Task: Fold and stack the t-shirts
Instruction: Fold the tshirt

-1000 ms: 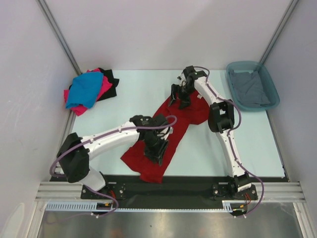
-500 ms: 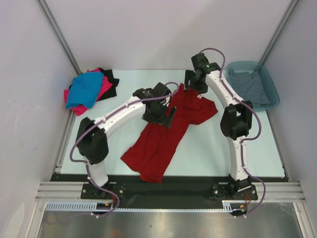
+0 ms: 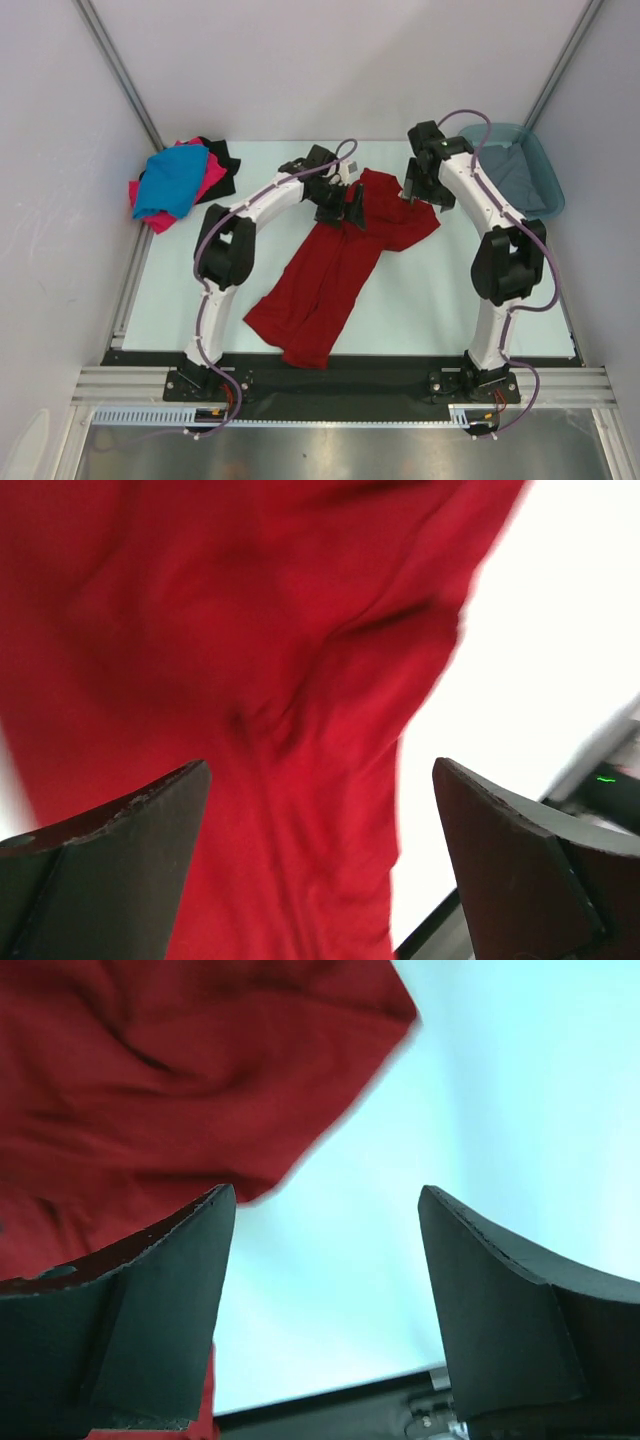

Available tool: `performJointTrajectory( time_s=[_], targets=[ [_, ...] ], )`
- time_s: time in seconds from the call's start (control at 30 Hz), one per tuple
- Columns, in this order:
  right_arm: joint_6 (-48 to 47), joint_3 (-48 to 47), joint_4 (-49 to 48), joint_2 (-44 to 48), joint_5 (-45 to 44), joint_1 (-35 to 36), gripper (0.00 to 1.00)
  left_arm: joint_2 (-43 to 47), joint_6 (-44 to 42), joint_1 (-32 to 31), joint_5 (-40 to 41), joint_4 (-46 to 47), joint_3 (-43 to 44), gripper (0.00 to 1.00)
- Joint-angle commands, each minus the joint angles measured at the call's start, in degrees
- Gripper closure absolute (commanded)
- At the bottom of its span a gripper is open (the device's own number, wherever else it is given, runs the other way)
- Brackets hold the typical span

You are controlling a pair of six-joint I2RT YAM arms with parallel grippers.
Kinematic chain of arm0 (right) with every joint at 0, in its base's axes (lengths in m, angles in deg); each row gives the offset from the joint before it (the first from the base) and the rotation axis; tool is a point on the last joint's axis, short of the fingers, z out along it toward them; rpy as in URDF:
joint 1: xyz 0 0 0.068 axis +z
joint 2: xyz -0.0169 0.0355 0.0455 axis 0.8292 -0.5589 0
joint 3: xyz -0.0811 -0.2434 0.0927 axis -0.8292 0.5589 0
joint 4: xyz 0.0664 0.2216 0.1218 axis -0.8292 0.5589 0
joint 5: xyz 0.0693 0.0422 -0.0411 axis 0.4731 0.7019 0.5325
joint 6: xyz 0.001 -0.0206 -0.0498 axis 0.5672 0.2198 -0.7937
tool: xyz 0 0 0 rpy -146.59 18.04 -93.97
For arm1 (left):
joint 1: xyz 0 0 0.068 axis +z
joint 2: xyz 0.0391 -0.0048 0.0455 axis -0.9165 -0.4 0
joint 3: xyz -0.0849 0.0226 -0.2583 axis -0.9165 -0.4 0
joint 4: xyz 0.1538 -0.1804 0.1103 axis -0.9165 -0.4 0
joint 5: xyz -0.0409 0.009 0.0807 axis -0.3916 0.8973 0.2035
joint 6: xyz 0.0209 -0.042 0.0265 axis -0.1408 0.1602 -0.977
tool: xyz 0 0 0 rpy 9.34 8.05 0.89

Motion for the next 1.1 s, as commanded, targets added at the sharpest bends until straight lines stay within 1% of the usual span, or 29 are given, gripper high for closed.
performJointTrajectory(
  time_s=[0.0, 0.07, 0.17, 0.2, 0.27, 0.3, 0.33, 0.37, 0.43, 0.47, 0.57, 0.6, 0.63, 0.7, 0.8, 0.87, 0.9, 1.07],
  targets=[
    [3.4, 4.5, 2.0, 7.6, -2.0, -0.1, 0.21, -4.2, 3.9, -0.2, -16.3, 10.8, 4.8, 0.00],
    [4.2, 6.7, 2.6, 9.7, -2.1, -0.1, 0.21, -6.1, 6.7, -0.2, -20.0, 15.0, 7.0, 0.00],
    [4.6, 9.9, 3.2, 11.2, -2.4, 0.0, 0.21, -9.4, 9.7, -0.1, -22.4, 18.0, 10.6, 0.00],
    [5.0, 10.6, 3.3, 12.0, -2.3, 0.0, 0.21, -10.1, 10.5, -0.1, -22.7, 20.7, 11.0, 0.00],
    [5.2, 12.0, 3.5, 12.7, -2.1, 0.3, 0.21, -10.9, 13.3, -0.1, -22.8, 25.5, 10.2, 0.00],
    [5.6, 12.8, 3.8, 13.4, -2.0, 0.6, 0.21, -11.1, 14.5, -0.1, -22.0, 30.6, 9.5, 0.00],
    [5.9, 13.1, 4.2, 13.5, -2.3, 1.2, 0.22, -11.4, 16.2, -0.1, -21.2, 32.5, 9.0, 0.00],
    [5.9, 13.2, 4.6, 13.7, -2.8, 1.5, 0.21, -13.0, 16.1, 0.0, -20.2, 32.7, 10.0, 0.00],
    [6.2, 13.0, 5.7, 13.9, -3.0, 2.2, 0.21, -15.4, 16.1, 0.4, -17.7, 30.7, 14.9, 0.00],
    [6.3, 12.7, 6.1, 13.8, -3.4, 3.0, 0.21, -17.5, 16.6, 0.6, -17.5, 30.5, 15.8, 0.00],
    [6.6, 11.4, 7.5, 13.3, -3.8, 4.9, 0.21, -19.8, 18.8, 1.5, -17.4, 31.9, 16.5, 0.00],
    [7.3, 9.6, 9.2, 12.5, -4.9, 7.0, 0.21, -24.8, 22.4, 2.0, -19.4, 32.5, 18.6, 0.00],
    [7.4, 9.6, 9.3, 12.5, -4.9, 7.1, 0.21, -24.8, 22.4, 2.0, -19.5, 32.5, 19.4, 0.00],
    [7.6, 9.1, 9.3, 12.0, -4.9, 7.6, 0.21, -25.1, 21.6, 2.0, -17.9, 29.7, 20.1, 0.00],
    [8.0, 9.1, 9.3, 11.7, -5.0, 7.9, 0.21, -24.3, 17.6, 2.0, -11.5, 22.6, 20.4, 0.00],
    [8.1, 9.2, 9.2, 11.7, -4.8, 7.9, 0.21, -24.8, 13.5, 2.0, -4.0, 17.0, 23.7, 0.00],
    [8.1, 9.2, 9.1, 11.7, -4.6, 7.9, 0.21, -24.9, 12.6, 2.1, -2.0, 13.8, 24.1, 0.00],
    [8.6, 9.7, 9.2, 11.8, -3.2, 8.9, 0.21, -25.9, 8.7, 2.8, 3.3, 10.3, 26.1, 0.00]
  ],
)
